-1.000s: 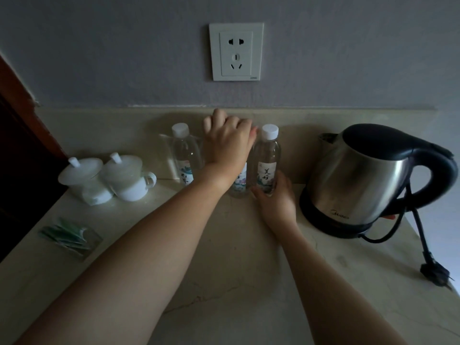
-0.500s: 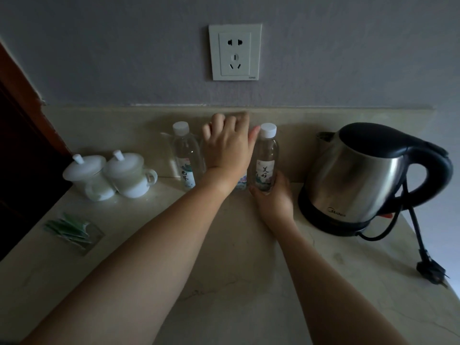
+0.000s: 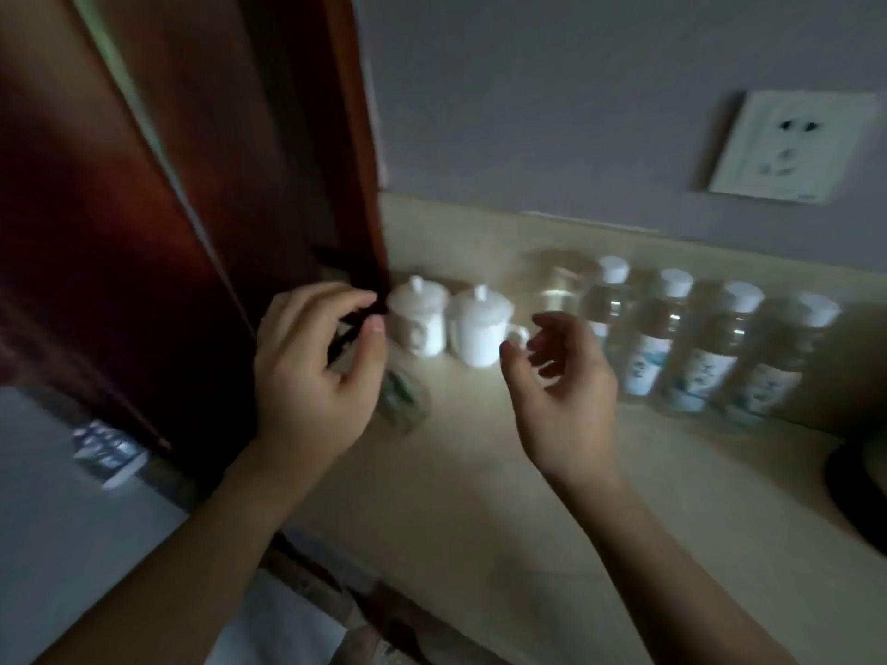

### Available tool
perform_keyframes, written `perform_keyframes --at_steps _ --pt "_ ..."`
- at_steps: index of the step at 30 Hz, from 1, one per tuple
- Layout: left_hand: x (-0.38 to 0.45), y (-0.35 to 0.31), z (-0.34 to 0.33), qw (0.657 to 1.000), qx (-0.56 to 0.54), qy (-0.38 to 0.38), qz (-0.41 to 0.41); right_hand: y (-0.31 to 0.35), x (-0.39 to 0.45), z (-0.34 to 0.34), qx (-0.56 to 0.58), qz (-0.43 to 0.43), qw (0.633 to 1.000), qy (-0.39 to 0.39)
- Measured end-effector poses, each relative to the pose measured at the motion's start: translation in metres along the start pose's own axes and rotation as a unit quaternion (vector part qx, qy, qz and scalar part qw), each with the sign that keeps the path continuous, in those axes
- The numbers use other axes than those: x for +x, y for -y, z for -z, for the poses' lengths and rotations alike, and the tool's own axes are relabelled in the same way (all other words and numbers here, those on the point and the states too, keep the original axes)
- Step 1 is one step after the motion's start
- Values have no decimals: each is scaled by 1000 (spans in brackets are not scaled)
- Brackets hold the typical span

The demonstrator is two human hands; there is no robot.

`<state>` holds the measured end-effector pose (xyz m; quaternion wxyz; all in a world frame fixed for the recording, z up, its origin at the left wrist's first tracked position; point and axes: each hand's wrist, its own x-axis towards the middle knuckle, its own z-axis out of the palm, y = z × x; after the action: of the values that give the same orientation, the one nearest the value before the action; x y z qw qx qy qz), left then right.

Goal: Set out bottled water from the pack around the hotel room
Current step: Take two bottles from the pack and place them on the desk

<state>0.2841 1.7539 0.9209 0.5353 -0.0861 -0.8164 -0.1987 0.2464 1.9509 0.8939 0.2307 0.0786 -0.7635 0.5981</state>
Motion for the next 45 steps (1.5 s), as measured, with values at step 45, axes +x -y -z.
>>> perform_keyframes --at_steps 45 --pt "8 715 528 872 368 -97 309 330 -150 -964 259 155 784 542"
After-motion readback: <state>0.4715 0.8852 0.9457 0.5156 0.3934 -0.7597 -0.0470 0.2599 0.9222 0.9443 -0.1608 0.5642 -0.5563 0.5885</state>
